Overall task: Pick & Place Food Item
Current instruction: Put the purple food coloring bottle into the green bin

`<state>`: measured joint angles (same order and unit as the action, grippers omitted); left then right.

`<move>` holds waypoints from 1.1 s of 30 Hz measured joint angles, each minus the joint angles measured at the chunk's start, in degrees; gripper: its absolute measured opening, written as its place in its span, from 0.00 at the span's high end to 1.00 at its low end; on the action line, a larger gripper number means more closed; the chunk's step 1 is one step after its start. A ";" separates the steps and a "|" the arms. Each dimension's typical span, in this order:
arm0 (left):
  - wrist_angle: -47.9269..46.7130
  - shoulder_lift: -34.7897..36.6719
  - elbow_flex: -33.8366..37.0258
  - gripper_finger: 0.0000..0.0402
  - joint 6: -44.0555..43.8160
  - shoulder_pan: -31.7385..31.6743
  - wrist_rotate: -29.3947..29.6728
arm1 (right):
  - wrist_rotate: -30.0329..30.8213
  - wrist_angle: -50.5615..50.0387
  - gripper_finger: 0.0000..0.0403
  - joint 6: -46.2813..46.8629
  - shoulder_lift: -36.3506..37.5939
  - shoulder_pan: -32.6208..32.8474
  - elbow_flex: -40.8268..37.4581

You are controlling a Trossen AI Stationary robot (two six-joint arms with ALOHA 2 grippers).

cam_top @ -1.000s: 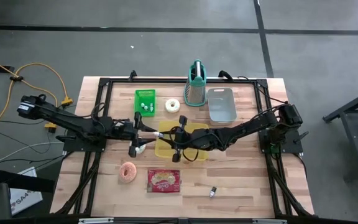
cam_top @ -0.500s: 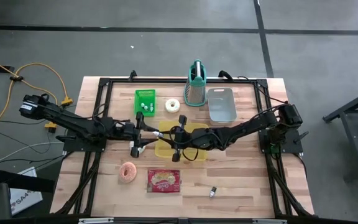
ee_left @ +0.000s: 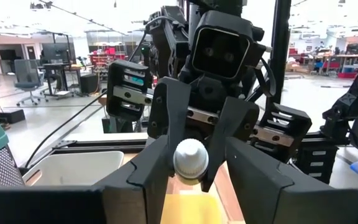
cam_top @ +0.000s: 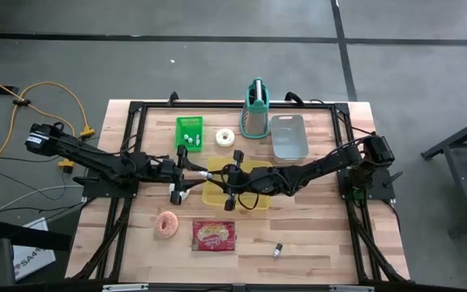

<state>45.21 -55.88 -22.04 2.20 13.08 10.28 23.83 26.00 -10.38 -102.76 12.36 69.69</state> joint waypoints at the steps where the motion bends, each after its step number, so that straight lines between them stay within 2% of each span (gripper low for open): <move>1: -0.02 0.00 0.00 0.64 -0.02 0.00 0.00 | 0.00 0.01 0.82 0.01 0.00 0.00 0.00; 14: -0.09 0.04 0.00 0.83 -0.02 -0.02 0.13 | -0.17 0.42 0.82 -0.01 0.00 0.02 0.00; 29: -0.11 0.04 0.00 0.85 0.00 -0.02 0.11 | -0.24 0.42 0.82 -0.42 0.00 0.02 0.00; 33: -0.11 0.04 0.00 0.85 -0.02 -0.02 0.07 | -0.32 0.42 0.80 -0.51 0.00 0.02 0.00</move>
<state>45.10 -55.83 -22.04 2.17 13.06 10.35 23.51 26.41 -10.89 -102.76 12.38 69.69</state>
